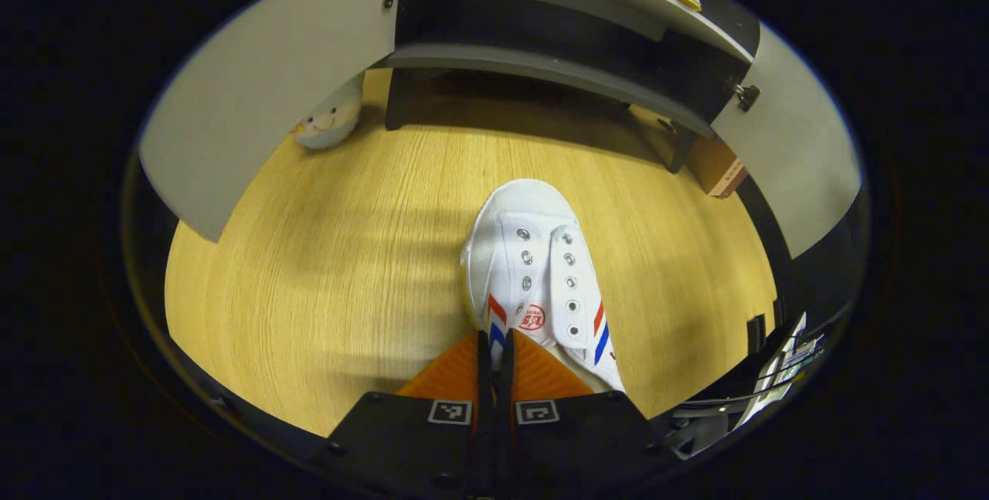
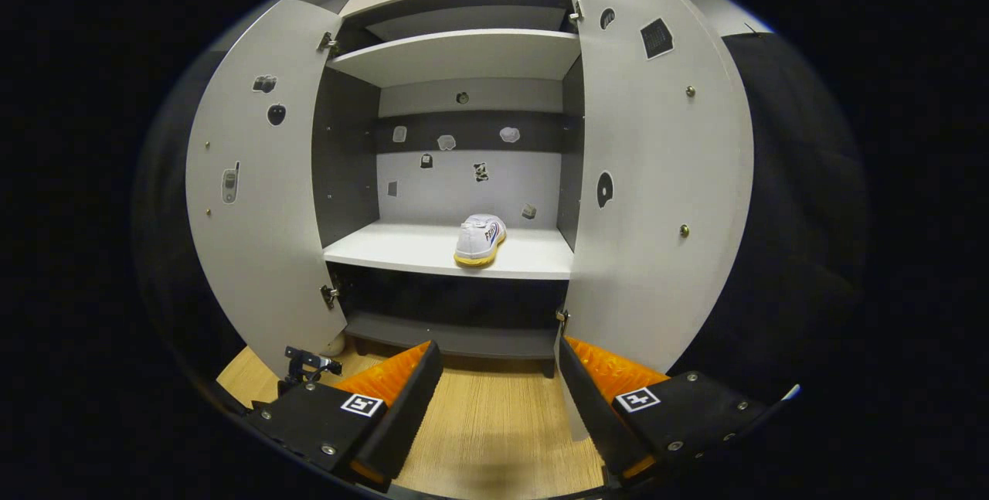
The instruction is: Grab one shoe with the right hand and put it into the shoe cabinet, grab the other shoe with the left hand and put it into the shoe cabinet; then close the right door with the right hand and the left door with the left hand.
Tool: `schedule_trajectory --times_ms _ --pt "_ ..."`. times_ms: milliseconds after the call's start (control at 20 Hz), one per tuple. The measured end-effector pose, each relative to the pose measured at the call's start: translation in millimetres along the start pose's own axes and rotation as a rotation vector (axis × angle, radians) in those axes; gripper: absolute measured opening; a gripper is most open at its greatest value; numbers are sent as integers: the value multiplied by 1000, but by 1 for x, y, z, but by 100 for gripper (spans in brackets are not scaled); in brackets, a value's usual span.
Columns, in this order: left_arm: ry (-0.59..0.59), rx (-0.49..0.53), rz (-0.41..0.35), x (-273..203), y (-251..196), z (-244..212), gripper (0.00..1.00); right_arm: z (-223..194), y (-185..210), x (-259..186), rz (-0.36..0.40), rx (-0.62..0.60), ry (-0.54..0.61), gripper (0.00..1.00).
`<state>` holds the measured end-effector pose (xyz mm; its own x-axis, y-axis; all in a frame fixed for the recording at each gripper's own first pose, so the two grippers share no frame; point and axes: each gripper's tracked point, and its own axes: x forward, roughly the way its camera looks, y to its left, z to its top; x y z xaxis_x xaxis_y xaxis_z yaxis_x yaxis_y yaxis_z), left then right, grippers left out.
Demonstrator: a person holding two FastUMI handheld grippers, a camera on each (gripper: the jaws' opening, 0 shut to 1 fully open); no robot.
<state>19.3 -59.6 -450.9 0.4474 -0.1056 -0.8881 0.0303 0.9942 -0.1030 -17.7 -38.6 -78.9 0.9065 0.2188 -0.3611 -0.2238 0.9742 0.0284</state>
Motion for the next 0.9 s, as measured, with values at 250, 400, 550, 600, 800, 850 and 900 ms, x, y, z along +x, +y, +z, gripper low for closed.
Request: schedule_trajectory --times_ms 250,400,550,600,800,850,900 --pt "-85 32 -79 -44 13 65 7 3 5 -4 16 13 -15 93" --pt "-143 50 -115 -95 26 138 7 7 8 -6 26 25 -30 93" --pt "-202 86 -118 -119 22 186 7 11 8 -7 26 35 -45 94" --pt "-216 86 -124 -124 9 191 7 12 8 -7 29 38 -50 94" --pt "-278 89 -144 -138 -2 248 6 14 8 -5 30 46 -57 94" --pt "-287 91 -140 -142 -2 266 6 14 8 -5 31 51 -58 93" --pt "-297 97 -131 -143 -2 284 6 16 9 -4 35 56 -61 94"
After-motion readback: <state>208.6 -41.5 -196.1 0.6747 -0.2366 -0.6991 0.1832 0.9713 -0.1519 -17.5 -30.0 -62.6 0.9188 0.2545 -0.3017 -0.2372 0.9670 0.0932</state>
